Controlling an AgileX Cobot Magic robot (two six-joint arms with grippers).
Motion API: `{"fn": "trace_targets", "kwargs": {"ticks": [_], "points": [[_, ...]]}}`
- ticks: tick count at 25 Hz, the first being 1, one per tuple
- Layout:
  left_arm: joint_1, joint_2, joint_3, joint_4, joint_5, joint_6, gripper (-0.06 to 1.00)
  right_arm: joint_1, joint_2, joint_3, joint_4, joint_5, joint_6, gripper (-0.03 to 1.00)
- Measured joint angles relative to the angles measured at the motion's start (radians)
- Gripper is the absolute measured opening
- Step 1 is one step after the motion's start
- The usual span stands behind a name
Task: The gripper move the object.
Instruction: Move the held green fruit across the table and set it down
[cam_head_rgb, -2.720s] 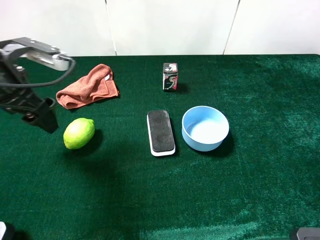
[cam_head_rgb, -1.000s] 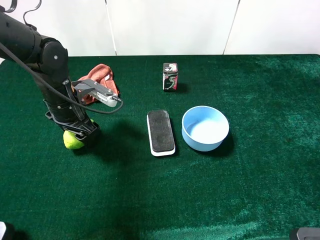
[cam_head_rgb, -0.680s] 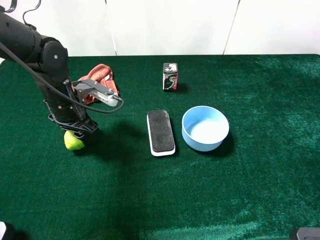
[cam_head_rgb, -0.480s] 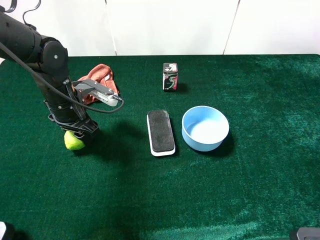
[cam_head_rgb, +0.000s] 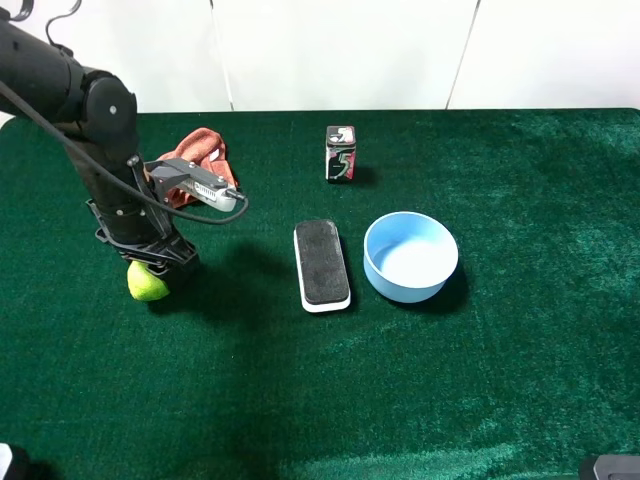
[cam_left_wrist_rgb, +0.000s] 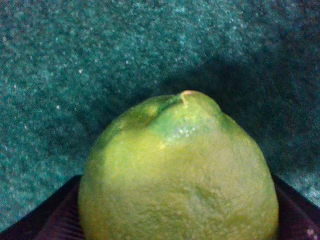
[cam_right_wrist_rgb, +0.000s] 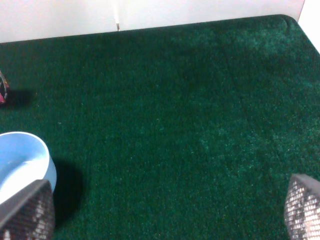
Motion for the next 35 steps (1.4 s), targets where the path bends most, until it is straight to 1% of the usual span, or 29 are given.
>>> {"fn": "trace_targets", "kwargs": {"ticks": [14, 21, 24, 29, 35], "points": [[0.000, 0.001, -0.193, 0.000, 0.224, -0.004, 0.68, 0.000, 0.000, 0.000, 0.000, 0.000, 0.000, 0.69], [0.000, 0.001, -0.325, 0.000, 0.349, -0.035, 0.68, 0.000, 0.000, 0.000, 0.000, 0.000, 0.000, 0.69], [-0.013, 0.002, -0.386, 0.000, 0.393, -0.056, 0.68, 0.000, 0.000, 0.000, 0.000, 0.000, 0.000, 0.69], [-0.062, 0.002, -0.494, 0.042, 0.445, -0.119, 0.68, 0.000, 0.000, 0.000, 0.000, 0.000, 0.000, 0.69], [-0.111, 0.002, -0.614, 0.062, 0.472, -0.182, 0.68, 0.000, 0.000, 0.000, 0.000, 0.000, 0.000, 0.69]]}}
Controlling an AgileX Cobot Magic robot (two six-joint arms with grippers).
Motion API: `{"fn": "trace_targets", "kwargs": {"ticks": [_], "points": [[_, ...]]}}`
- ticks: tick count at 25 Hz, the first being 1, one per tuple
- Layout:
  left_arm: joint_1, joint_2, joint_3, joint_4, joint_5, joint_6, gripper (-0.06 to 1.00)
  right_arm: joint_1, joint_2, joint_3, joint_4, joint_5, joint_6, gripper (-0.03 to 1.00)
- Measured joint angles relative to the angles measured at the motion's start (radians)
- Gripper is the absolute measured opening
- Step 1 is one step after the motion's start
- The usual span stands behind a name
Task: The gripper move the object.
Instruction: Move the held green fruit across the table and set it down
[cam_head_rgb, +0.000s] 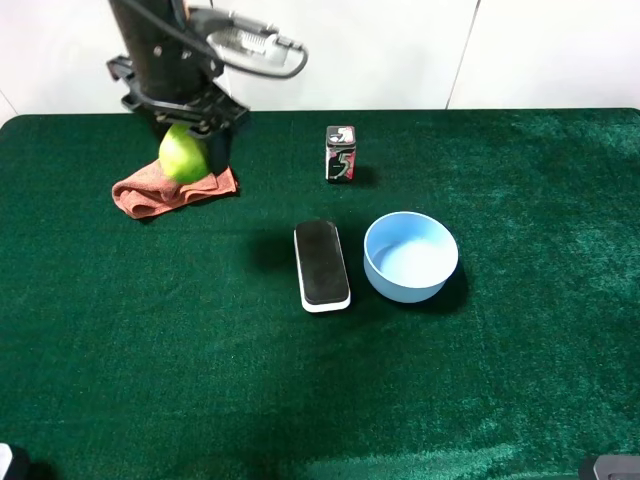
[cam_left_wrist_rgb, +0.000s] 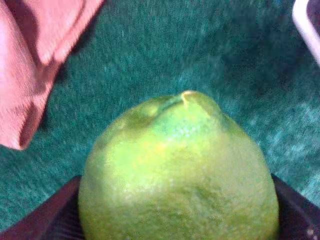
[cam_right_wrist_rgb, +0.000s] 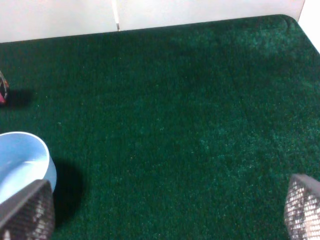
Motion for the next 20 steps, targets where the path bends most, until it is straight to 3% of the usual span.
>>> {"fn": "trace_targets", "kwargs": {"ticks": [8, 20], "points": [[-0.033, 0.036, -0.156, 0.006, 0.041, -0.053, 0.68, 0.000, 0.000, 0.000, 0.000, 0.000, 0.000, 0.69], [-0.121, 0.348, -0.634, 0.008, 0.043, -0.058, 0.68, 0.000, 0.000, 0.000, 0.000, 0.000, 0.000, 0.69]]}}
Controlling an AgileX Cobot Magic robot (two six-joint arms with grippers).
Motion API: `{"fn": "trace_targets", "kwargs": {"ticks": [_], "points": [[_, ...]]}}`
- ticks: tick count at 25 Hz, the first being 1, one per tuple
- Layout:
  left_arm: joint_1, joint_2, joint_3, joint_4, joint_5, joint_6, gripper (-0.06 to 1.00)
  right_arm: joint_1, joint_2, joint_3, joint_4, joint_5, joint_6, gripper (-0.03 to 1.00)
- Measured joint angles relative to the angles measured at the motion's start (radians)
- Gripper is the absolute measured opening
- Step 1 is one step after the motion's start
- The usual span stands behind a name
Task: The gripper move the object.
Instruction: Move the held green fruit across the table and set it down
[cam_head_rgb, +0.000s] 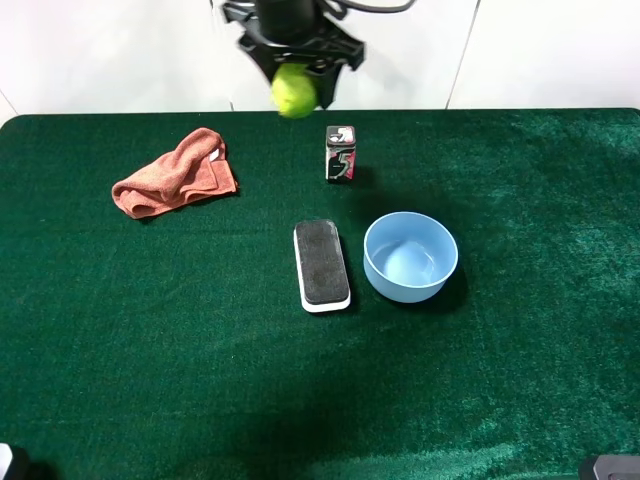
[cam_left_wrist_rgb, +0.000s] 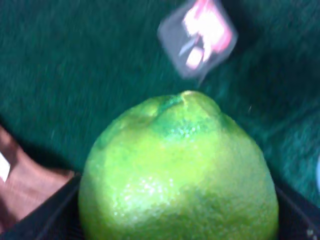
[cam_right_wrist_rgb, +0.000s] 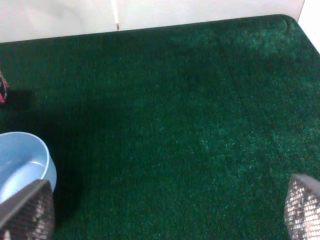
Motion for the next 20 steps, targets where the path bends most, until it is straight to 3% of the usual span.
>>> {"fn": "trace_targets", "kwargs": {"ticks": [5, 9, 20], "points": [[-0.029, 0.116, -0.166, -0.015, 0.000, -0.007, 0.68, 0.000, 0.000, 0.000, 0.000, 0.000, 0.000, 0.69], [-0.038, 0.189, -0.249, -0.087, -0.007, -0.010, 0.68, 0.000, 0.000, 0.000, 0.000, 0.000, 0.000, 0.69], [-0.046, 0.284, -0.287, -0.117, -0.260, 0.031, 0.68, 0.000, 0.000, 0.000, -0.003, 0.000, 0.000, 0.69]]}}
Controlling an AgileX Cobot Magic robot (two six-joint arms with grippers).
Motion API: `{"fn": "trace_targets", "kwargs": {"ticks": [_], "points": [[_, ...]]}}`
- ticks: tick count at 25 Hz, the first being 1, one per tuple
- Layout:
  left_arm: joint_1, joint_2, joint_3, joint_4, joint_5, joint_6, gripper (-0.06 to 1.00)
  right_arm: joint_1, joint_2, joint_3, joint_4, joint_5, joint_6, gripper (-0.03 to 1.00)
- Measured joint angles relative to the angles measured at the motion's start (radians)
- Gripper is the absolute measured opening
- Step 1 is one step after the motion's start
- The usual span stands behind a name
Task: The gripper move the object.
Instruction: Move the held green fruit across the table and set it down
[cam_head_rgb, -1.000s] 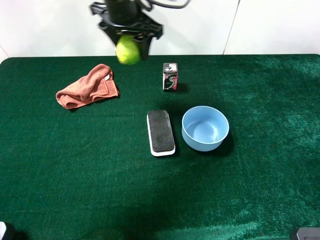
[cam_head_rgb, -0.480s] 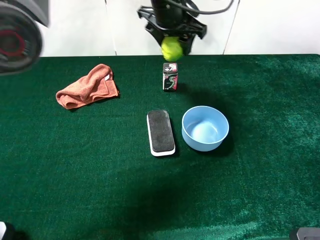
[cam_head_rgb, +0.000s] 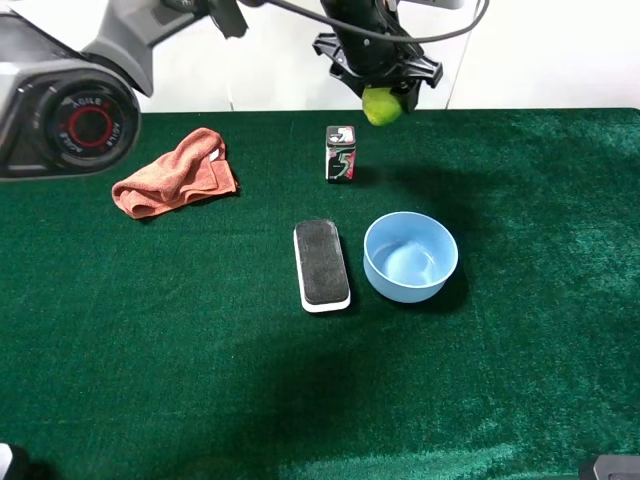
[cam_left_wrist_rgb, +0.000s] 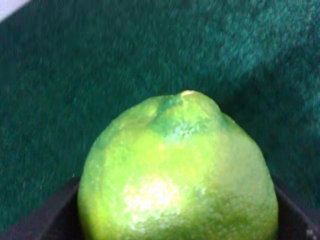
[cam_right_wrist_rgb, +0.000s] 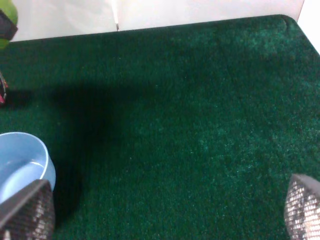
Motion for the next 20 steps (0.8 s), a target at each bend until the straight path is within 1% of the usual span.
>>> {"fn": "trace_targets", "kwargs": {"ticks": [9, 13, 20], "points": [[-0.012, 0.056, 0.000, -0.003, -0.202, 0.123, 0.68, 0.000, 0.000, 0.000, -0.019, 0.000, 0.003, 0.69], [-0.021, 0.093, 0.000, -0.005, -0.253, 0.156, 0.68, 0.000, 0.000, 0.000, -0.023, 0.000, 0.003, 0.69], [-0.036, 0.139, 0.003, -0.005, -0.305, 0.193, 0.68, 0.000, 0.000, 0.000, -0.035, 0.000, 0.003, 0.69]]}}
